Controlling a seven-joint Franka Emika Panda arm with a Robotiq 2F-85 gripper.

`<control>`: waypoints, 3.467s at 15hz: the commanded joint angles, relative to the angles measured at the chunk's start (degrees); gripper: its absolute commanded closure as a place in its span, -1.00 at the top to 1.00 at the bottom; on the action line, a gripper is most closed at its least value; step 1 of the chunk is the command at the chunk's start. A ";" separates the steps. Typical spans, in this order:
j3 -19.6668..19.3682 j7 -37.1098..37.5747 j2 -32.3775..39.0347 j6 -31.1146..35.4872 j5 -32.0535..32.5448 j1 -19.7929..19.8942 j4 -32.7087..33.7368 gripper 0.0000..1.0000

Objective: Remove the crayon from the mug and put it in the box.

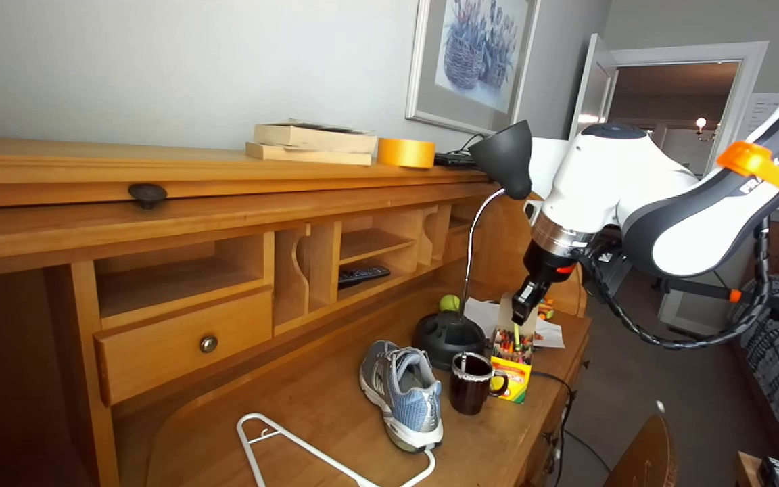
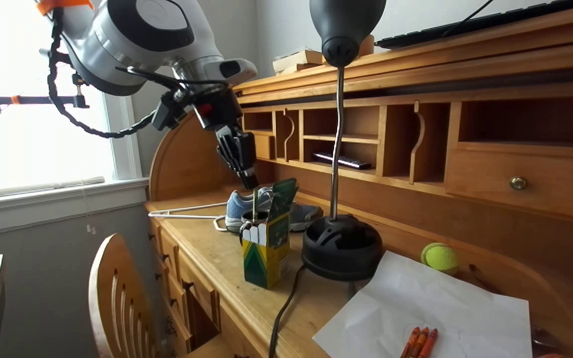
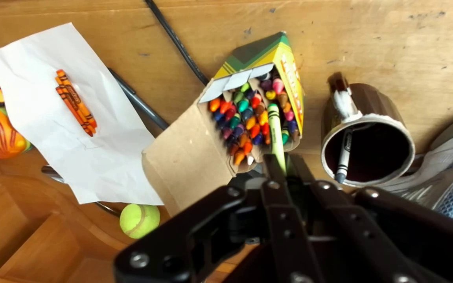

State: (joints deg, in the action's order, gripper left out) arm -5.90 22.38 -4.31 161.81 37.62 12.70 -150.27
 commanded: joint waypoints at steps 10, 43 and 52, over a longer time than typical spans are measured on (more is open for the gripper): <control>-0.70 3.60 4.61 3.26 4.49 0.74 1.92 -0.95; -1.54 4.80 11.52 4.28 4.76 0.21 4.25 -0.27; -1.72 5.12 9.05 4.20 4.69 -0.17 3.54 1.00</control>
State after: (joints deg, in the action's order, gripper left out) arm -7.32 25.88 6.16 165.26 40.68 12.87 -146.39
